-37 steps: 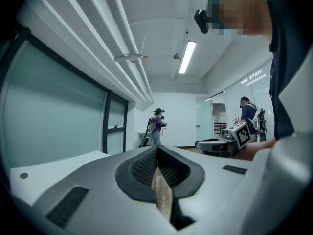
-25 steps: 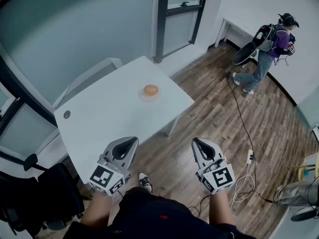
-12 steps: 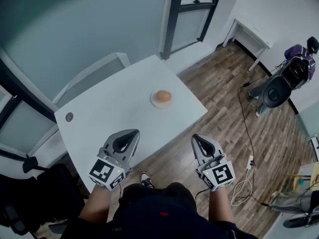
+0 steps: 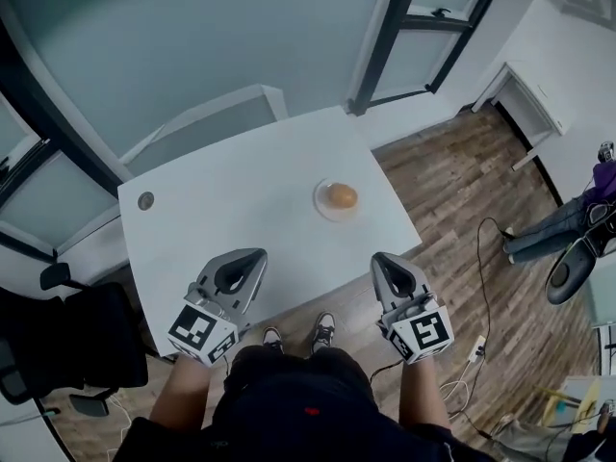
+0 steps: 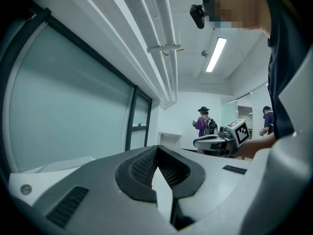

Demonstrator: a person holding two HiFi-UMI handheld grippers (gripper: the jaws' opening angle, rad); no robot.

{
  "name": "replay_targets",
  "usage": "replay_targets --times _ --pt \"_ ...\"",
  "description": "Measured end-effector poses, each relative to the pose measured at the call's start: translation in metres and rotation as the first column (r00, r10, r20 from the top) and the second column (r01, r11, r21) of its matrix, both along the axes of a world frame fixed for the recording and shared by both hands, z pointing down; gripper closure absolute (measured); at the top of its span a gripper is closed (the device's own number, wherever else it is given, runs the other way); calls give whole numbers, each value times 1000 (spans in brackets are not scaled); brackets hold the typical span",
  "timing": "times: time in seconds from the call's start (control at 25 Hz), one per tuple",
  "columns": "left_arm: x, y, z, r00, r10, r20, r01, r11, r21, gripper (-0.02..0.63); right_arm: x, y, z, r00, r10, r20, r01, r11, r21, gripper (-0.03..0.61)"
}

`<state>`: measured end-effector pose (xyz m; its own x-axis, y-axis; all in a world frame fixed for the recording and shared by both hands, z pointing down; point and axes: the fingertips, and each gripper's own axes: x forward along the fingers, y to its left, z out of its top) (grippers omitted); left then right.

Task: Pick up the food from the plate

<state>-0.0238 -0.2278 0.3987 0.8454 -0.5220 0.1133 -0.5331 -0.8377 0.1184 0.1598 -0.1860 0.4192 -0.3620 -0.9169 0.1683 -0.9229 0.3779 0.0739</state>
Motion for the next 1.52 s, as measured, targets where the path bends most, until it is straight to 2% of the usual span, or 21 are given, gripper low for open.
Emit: replay_targets --times 0.32,0.36,0.44,0.6,0.68,0.96,1.32,1.4,1.52 --pt "49 -37 12 993 -120 18 121 992 -23 594 56 -74 30 995 -96 -2 96 993 -62 545" --pt "53 -40 15 991 -130 24 130 991 -28 594 61 -84 37 994 -108 -12 107 991 -80 530" --pt "58 -44 22 989 -145 39 146 989 -37 594 66 -104 53 990 -134 -32 130 984 -121 435" --pt "56 -52 36 981 -181 66 185 981 -63 594 68 -149 82 978 -183 -104 167 975 -145 407" --pt "53 -54 41 977 -200 75 205 977 -66 594 66 -169 104 967 -218 -134 191 963 -188 374" --pt "41 -61 63 961 -254 108 265 959 -105 594 55 -215 190 913 -356 -198 259 883 -391 253" --pt "22 -58 89 937 -317 148 338 928 -154 594 56 -242 282 820 -524 -231 304 740 -601 213" --pt "14 -57 93 930 -335 153 358 920 -161 594 53 -244 293 807 -543 -232 303 718 -626 210" --pt "7 -57 96 924 -348 156 372 913 -169 594 51 -248 306 801 -551 -233 293 701 -650 210"
